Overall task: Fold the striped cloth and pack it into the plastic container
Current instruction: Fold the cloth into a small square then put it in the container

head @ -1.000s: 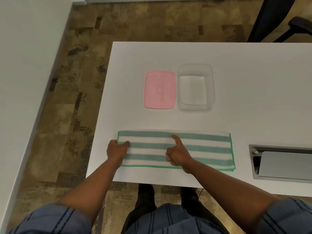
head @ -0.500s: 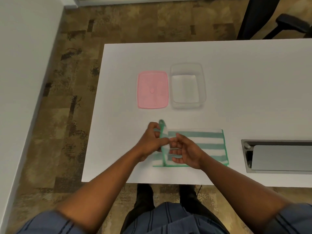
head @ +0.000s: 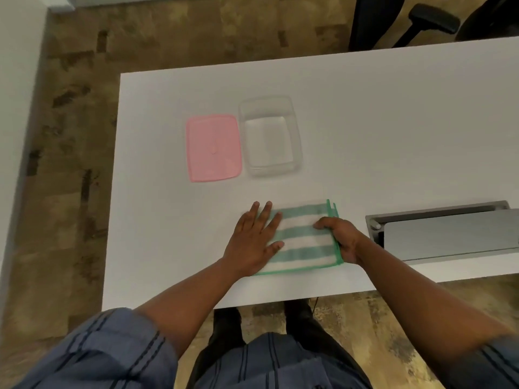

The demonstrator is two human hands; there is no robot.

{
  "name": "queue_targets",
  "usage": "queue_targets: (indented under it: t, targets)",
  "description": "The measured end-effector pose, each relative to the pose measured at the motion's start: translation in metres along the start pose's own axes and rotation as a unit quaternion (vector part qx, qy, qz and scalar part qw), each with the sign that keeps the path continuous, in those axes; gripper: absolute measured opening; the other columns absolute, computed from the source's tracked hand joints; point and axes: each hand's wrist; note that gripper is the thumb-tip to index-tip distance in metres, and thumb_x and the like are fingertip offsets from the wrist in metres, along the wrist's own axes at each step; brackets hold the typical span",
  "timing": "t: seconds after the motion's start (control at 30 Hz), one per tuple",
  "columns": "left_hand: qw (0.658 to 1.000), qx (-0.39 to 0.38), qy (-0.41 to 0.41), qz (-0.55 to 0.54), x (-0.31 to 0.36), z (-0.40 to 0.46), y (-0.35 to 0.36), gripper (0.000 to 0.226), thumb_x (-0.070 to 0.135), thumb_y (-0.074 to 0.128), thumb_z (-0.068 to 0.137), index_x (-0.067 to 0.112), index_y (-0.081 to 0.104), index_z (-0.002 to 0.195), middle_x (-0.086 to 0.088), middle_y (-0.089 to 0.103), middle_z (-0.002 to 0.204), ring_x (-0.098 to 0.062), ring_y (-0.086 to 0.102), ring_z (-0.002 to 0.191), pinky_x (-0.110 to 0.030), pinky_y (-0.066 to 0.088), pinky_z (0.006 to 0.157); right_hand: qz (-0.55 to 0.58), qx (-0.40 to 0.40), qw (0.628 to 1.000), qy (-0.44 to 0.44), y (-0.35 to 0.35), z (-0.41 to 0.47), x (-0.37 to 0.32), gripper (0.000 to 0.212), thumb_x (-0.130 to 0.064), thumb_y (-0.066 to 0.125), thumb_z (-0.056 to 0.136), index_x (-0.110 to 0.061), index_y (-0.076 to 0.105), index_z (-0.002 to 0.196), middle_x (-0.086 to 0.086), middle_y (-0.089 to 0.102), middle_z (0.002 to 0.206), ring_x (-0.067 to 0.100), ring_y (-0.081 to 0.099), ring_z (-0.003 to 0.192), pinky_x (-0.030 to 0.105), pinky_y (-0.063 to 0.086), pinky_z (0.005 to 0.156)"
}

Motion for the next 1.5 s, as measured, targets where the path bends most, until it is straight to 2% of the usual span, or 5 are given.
queue_targets:
  t: [0.5, 0.57, 0.67, 0.8, 1.5]
  targets:
    - [0.996, -0.017, 0.054, 0.065, 0.004, 0.011, 0.038, 0.079, 0.073, 0.023, 0.097, 0.029, 0.008, 0.16, -0.01, -0.002, 0.169, -0.034, -0.008, 0.155, -0.051, 0.004, 0.123, -0.244, 0.187, 0.939, -0.153, -0.03, 0.022, 0.016, 0.018, -0.02, 0.058, 0.092, -0.014, 0.057, 0.109, 0.012, 0.066, 0.102, 0.035, 0.067, 0.093, 0.049, 0.06, 0.079]
    - [0.996, -0.015, 0.051, 0.065, 0.004, 0.011, 0.038, 0.079, 0.073, 0.024, 0.096, 0.029, 0.01, 0.16, -0.01, -0.001, 0.169, -0.034, -0.007, 0.155, -0.052, 0.005, 0.123, -0.309, 0.25, 0.896, -0.198, -0.029, 0.021, 0.022, 0.037, -0.024, 0.059, 0.092, -0.015, 0.05, 0.127, 0.011, 0.064, 0.109, 0.031, 0.065, 0.095, 0.045, 0.057, 0.08]
    - [0.997, -0.016, 0.05, 0.065, 0.004, 0.012, 0.04, 0.08, 0.074, 0.025, 0.096, 0.029, 0.009, 0.16, -0.01, -0.002, 0.169, -0.034, -0.007, 0.155, -0.053, 0.006, 0.123, -0.469, 0.316, 0.748, -0.347, -0.028, 0.021, 0.038, 0.058, -0.028, 0.055, 0.095, -0.01, 0.039, 0.148, 0.016, 0.055, 0.14, 0.035, 0.052, 0.125, 0.05, 0.047, 0.101]
    - [0.996, 0.021, 0.06, 0.066, 0.004, 0.009, 0.039, 0.08, 0.072, 0.03, 0.096, 0.026, 0.016, 0.16, -0.01, 0.005, 0.169, -0.035, -0.002, 0.155, -0.053, 0.01, 0.124, -0.609, 0.213, 0.642, -0.414, -0.022, 0.026, 0.055, 0.067, -0.04, 0.037, 0.104, -0.014, 0.013, 0.161, 0.008, 0.013, 0.17, 0.027, 0.006, 0.157, 0.043, 0.016, 0.12]
    - [0.998, 0.026, 0.013, 0.05, -0.045, -0.017, 0.035, 0.083, 0.073, 0.036, 0.094, 0.027, 0.015, 0.16, -0.009, 0.003, 0.169, -0.034, -0.005, 0.155, -0.053, 0.011, 0.124, -0.645, 0.179, 0.643, -0.372, 0.027, 0.059, 0.073, 0.076, -0.058, 0.03, 0.103, -0.022, -0.002, 0.162, 0.009, -0.01, 0.17, 0.027, -0.013, 0.156, 0.045, 0.007, 0.124]
Point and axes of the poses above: each hand's wrist, its own z-axis towards the middle knuckle, its own y-axis out of the palm, x = y × z
